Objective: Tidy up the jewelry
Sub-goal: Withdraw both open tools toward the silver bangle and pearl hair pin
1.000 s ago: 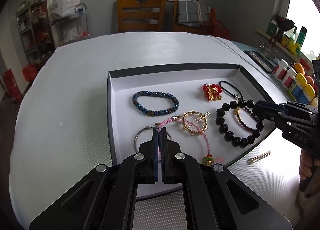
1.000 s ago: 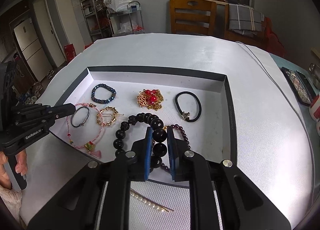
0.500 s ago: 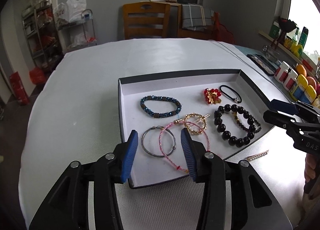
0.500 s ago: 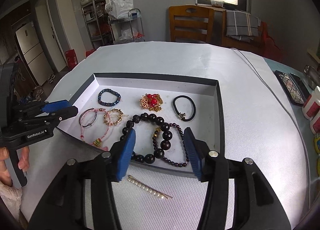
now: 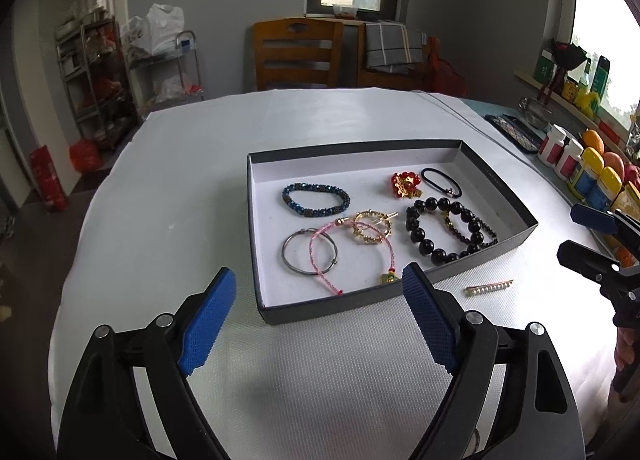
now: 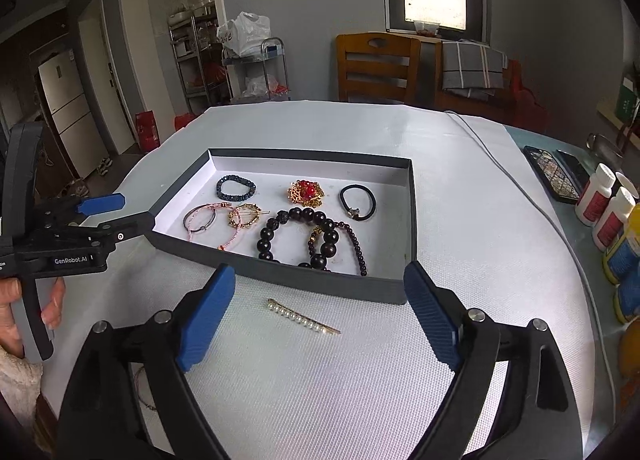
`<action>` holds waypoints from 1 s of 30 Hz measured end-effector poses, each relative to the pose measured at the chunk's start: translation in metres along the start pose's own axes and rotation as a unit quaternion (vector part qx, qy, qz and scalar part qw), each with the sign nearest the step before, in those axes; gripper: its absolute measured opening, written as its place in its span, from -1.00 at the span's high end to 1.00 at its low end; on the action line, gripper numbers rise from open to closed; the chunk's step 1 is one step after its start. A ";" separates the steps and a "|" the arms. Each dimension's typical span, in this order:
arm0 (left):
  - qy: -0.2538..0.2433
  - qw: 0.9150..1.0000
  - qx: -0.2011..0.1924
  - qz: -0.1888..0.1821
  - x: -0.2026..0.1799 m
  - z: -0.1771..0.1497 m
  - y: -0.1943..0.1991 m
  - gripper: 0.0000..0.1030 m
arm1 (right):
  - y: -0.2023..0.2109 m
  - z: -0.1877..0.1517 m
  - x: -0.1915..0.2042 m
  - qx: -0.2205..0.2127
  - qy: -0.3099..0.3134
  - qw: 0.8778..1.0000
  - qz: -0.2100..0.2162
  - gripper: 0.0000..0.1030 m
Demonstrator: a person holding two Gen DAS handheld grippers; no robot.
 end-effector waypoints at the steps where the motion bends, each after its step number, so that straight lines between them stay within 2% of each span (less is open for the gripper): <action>1: 0.001 1.000 0.000 -0.001 -0.001 -0.002 0.001 -0.70 | 0.002 -0.002 0.000 -0.001 0.000 1.000 0.000 -0.73; 6: -0.008 1.000 -0.001 0.007 -0.008 -0.012 0.009 -0.72 | 0.011 -0.009 0.001 -0.008 0.003 1.000 -0.003 -0.89; 18: -0.032 0.999 0.000 0.008 -0.019 -0.039 0.034 -0.79 | 0.020 -0.035 -0.006 0.000 0.008 0.999 -0.037 -0.89; 25: -0.051 0.998 0.017 -0.023 -0.035 -0.065 0.037 -0.80 | 0.032 -0.050 -0.010 0.003 0.014 0.999 -0.037 -0.89; 30: -0.084 0.995 0.027 -0.050 -0.058 -0.087 0.035 -0.81 | 0.031 -0.056 -0.011 0.009 0.017 0.999 -0.039 -0.89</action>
Point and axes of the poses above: each gripper's, at about its wrist camera, not at the fingertips, and y roughly against the way its jaws point, x to its left, z to its top, the point moved 1 cm from there along -y, roughly the way its jaws point, and after that the axes turned 4 degrees about x, right-handed, at the moved point
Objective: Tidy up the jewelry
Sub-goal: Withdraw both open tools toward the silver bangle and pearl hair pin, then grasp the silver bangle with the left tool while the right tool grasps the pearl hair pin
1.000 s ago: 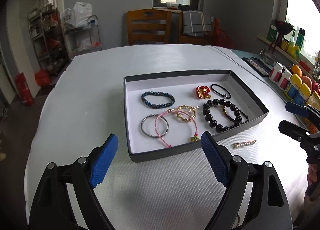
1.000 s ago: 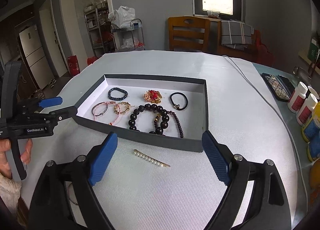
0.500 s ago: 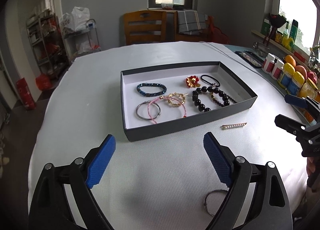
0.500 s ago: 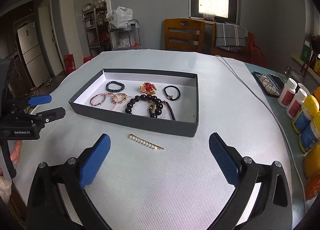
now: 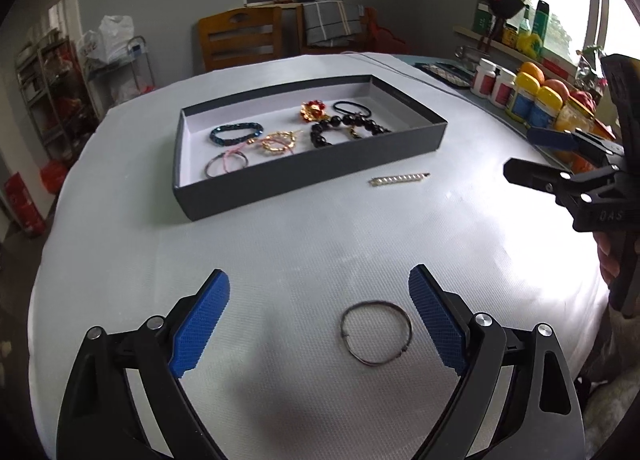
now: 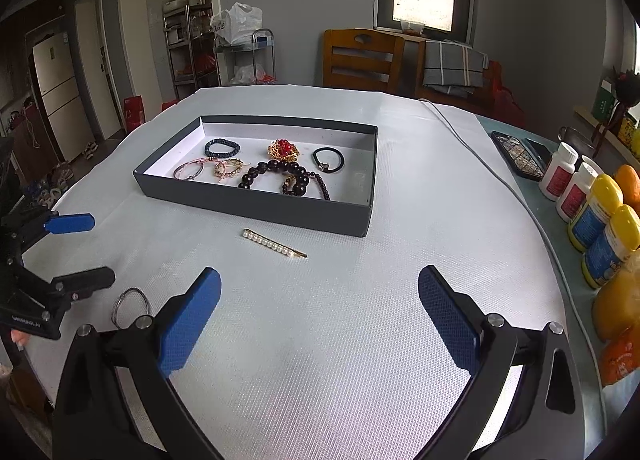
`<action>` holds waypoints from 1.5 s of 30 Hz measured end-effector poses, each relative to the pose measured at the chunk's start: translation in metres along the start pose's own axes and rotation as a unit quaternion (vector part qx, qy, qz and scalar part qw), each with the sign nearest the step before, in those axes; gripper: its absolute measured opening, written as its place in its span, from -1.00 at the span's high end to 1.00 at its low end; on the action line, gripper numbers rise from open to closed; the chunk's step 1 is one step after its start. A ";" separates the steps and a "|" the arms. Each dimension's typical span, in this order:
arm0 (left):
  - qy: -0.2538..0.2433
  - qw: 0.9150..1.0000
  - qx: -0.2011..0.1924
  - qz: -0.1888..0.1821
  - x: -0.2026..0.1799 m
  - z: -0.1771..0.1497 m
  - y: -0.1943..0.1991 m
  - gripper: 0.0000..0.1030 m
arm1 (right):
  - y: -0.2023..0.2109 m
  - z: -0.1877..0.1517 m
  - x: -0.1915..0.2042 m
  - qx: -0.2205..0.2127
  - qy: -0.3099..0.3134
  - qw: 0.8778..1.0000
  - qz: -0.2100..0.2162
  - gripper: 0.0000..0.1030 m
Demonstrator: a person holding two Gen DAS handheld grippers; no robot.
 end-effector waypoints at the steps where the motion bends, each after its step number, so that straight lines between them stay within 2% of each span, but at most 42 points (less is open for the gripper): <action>1: -0.004 1.000 0.004 -0.003 -0.003 -0.003 -0.002 -0.81 | -0.001 -0.001 0.000 0.002 0.000 1.000 0.001 -0.89; 11: -0.022 0.999 0.039 -0.025 -0.022 -0.027 -0.021 -0.80 | -0.021 -0.008 -0.001 0.026 -0.004 1.000 0.014 -0.89; 24: -0.031 0.999 0.033 -0.027 -0.027 -0.031 -0.024 -0.74 | -0.055 -0.004 0.008 0.050 0.007 0.998 0.029 -0.87; 28: -0.033 0.999 0.029 -0.030 -0.027 -0.031 -0.024 -0.69 | -0.068 0.004 0.016 0.062 0.020 0.997 0.043 -0.76; 32: -0.034 0.999 0.027 -0.029 -0.028 -0.031 -0.024 -0.59 | -0.080 0.011 0.028 0.070 0.048 0.995 0.045 -0.56; 35: -0.031 0.999 0.027 -0.027 -0.027 -0.031 -0.024 -0.53 | -0.086 0.015 0.035 0.072 0.067 0.994 0.048 -0.52; 38: -0.032 0.999 0.028 -0.018 -0.027 -0.030 -0.025 -0.46 | -0.093 0.020 0.039 0.073 0.079 0.993 0.047 -0.33; 40: -0.036 0.999 0.028 -0.011 -0.029 -0.030 -0.025 -0.43 | -0.098 0.023 0.041 0.074 0.086 0.993 0.042 -0.28; 43: -0.042 0.999 0.024 -0.015 -0.031 -0.030 -0.024 -0.23 | -0.105 0.024 0.045 0.080 0.096 0.991 0.042 -0.28; 45: -0.049 0.998 0.022 -0.018 -0.033 -0.030 -0.023 -0.10 | -0.105 0.023 0.045 0.078 0.095 0.991 0.048 -0.20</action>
Point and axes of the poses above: each gripper's, at about its wrist camera, not at the fingertips, and y roughly against the way its jaws point, x to its left, z to its top, the point moved 1 cm from there along -y, roughly the way its jaws point, and after that the axes turned 4 degrees about x, right-handed, at the moved point
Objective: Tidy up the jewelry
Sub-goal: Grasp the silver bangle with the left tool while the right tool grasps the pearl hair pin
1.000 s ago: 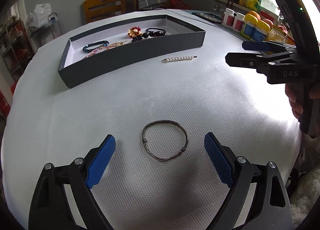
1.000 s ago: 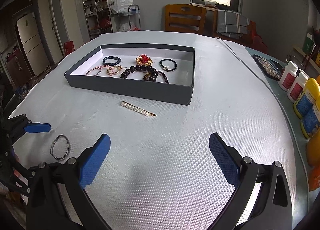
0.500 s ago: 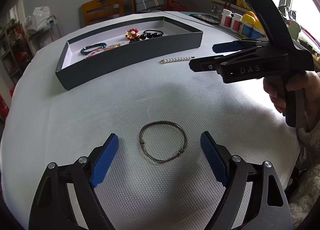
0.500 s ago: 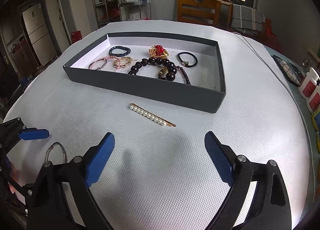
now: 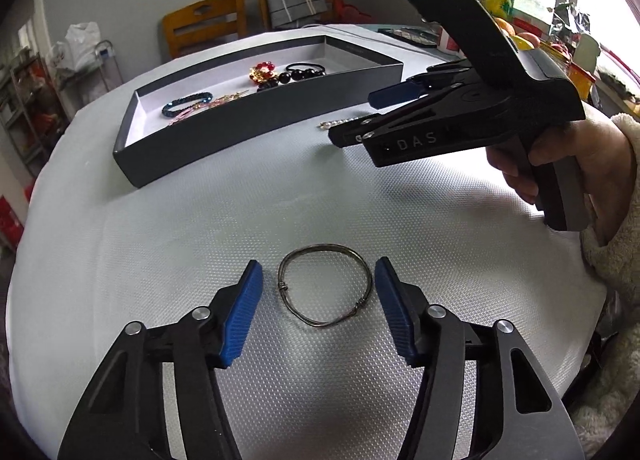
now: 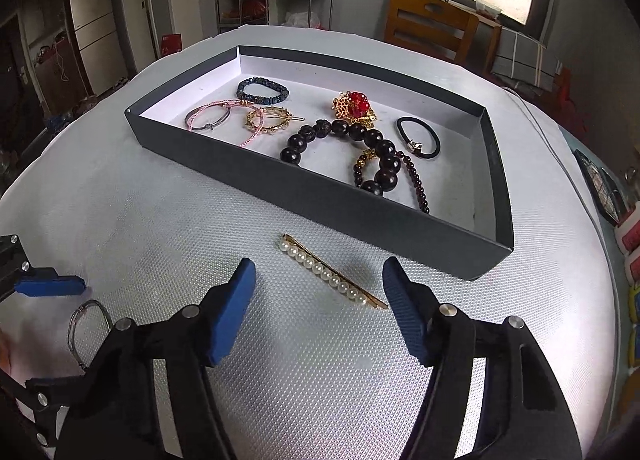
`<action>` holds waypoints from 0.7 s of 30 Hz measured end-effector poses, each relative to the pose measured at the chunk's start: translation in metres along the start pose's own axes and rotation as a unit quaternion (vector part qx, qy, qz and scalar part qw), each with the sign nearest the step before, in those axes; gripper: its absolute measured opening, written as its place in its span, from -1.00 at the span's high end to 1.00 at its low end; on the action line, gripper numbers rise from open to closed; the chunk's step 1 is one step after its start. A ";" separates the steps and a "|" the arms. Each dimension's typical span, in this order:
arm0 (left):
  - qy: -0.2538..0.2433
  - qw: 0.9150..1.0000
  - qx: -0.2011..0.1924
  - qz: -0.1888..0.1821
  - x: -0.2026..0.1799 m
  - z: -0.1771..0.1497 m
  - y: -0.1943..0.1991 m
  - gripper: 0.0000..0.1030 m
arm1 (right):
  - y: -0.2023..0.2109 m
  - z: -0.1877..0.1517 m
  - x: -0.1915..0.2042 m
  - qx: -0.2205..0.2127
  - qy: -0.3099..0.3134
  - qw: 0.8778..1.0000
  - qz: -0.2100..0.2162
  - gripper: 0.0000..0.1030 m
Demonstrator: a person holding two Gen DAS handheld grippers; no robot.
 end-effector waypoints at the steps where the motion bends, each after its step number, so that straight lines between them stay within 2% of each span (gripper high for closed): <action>1: -0.003 1.000 -0.001 -0.002 -0.001 0.000 0.000 -0.01 | 0.000 0.000 0.000 0.000 -0.002 1.000 0.005 -0.06; 4: -0.002 1.000 -0.001 -0.003 -0.001 0.001 0.000 0.01 | 0.002 -0.001 0.000 0.001 -0.009 1.000 0.021 0.26; 5: -0.001 1.000 -0.001 -0.003 -0.001 0.001 0.000 0.02 | 0.002 -0.002 0.001 0.001 -0.010 1.000 0.022 0.48; 7: 0.002 1.000 0.000 -0.004 0.001 0.002 0.000 0.02 | 0.004 -0.002 0.002 0.004 -0.012 1.000 0.025 0.61; 14: 0.025 1.000 0.003 -0.009 0.012 0.008 -0.003 0.02 | 0.009 -0.008 0.003 0.009 -0.030 0.999 0.030 0.80; 21: 0.041 0.999 0.003 -0.014 0.021 0.012 -0.005 0.03 | 0.015 -0.018 0.002 0.009 -0.051 0.998 0.039 0.82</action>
Point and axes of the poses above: each gripper's, at about its wrist camera, not at the fingertips, and y roughly against the way its jaws point, x to its left, z to its top, the point moved 1 cm from there along -y, roughly the way its jaws point, and after that the axes turned 4 degrees about x, right-handed, at the moved point
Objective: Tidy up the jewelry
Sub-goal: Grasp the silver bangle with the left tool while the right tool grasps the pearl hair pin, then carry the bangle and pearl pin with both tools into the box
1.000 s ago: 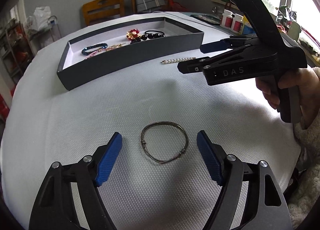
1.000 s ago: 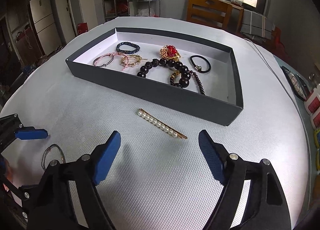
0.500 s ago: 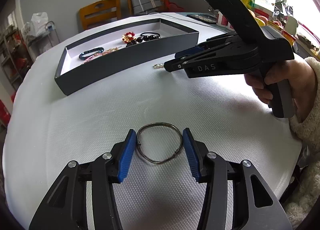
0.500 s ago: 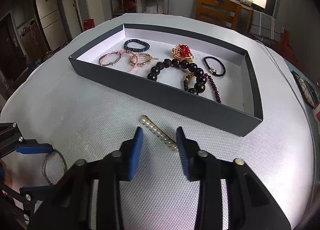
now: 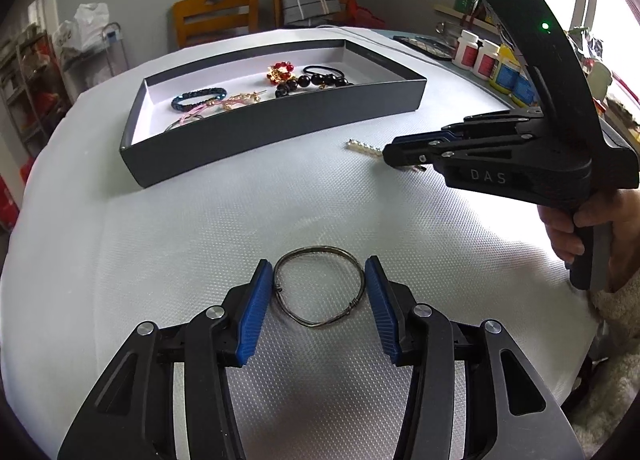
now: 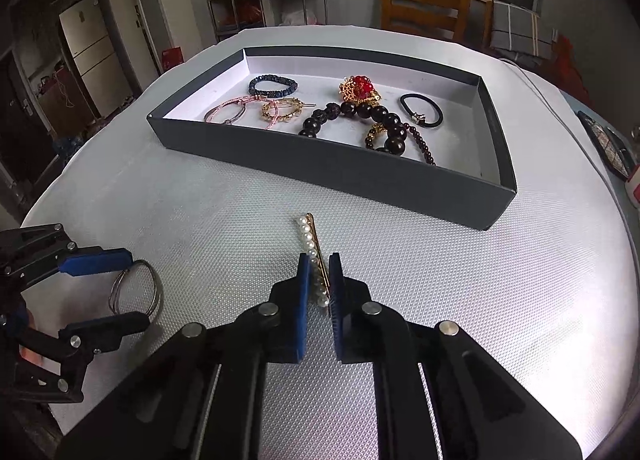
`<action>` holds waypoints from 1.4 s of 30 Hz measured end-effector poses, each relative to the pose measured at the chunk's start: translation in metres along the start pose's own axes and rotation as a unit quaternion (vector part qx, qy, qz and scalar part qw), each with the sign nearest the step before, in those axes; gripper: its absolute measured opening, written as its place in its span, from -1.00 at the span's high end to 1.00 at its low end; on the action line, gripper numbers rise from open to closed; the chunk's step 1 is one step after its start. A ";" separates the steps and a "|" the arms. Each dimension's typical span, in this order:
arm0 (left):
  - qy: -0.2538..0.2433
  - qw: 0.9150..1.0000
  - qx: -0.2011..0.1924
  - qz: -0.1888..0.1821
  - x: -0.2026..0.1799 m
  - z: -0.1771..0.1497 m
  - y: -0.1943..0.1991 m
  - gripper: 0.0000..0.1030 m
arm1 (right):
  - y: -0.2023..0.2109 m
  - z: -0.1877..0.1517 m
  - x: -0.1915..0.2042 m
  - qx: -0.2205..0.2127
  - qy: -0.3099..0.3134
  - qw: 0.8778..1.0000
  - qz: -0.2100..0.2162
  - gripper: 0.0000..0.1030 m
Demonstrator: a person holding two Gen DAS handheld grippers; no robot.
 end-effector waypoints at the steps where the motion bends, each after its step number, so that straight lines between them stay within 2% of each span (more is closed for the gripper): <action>1: -0.001 1.000 0.001 0.001 0.000 0.000 0.000 0.03 | 0.001 -0.001 0.000 0.004 -0.001 1.000 0.001 0.82; 3: -0.005 1.000 0.001 0.004 -0.001 0.001 -0.001 0.03 | 0.002 -0.002 0.004 0.012 0.011 1.000 -0.001 0.82; 7: -0.007 1.000 0.000 0.006 -0.001 0.001 -0.002 0.03 | -0.001 0.000 0.010 0.007 0.039 0.999 -0.020 0.65; 9: -0.005 1.000 0.000 0.006 0.000 0.002 -0.002 0.03 | -0.002 0.001 0.009 0.004 0.035 0.999 -0.014 0.65; 10: -0.005 1.000 0.000 0.006 0.000 0.003 -0.003 0.03 | -0.002 0.001 0.008 0.002 0.034 0.999 -0.013 0.69; 11: -0.005 1.000 -0.001 0.006 0.001 0.003 -0.003 0.03 | -0.002 0.000 0.009 0.000 0.033 0.999 -0.008 0.84; 18: -0.009 1.000 -0.006 0.000 0.001 0.008 0.000 0.03 | 0.005 -0.002 0.008 -0.010 0.019 1.000 0.014 0.85; 24: -0.008 1.000 -0.022 0.007 0.009 0.020 0.012 0.03 | 0.031 0.005 0.002 -0.046 0.011 0.999 0.020 0.85; 30: 0.003 0.998 -0.058 0.016 0.025 0.056 0.029 0.03 | 0.050 0.028 -0.017 -0.081 -0.008 0.997 0.009 0.85; 35: 0.006 0.997 -0.079 0.020 0.036 0.101 0.028 0.03 | 0.051 0.057 -0.041 -0.101 -0.042 0.994 -0.002 0.85; 42: 0.010 0.997 -0.069 0.040 0.054 0.163 -0.006 0.03 | 0.019 0.095 -0.078 -0.097 -0.108 0.989 -0.023 0.85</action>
Point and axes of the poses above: each gripper's, at about its wrist camera, not at the fingertips, and y roughly against the way its jaws point, x to its left, z to its top, the point moved 1 cm from there along -y, roughly the way its jaws point, and after that the axes turned 4 degrees about x, right-handed, at the moved point
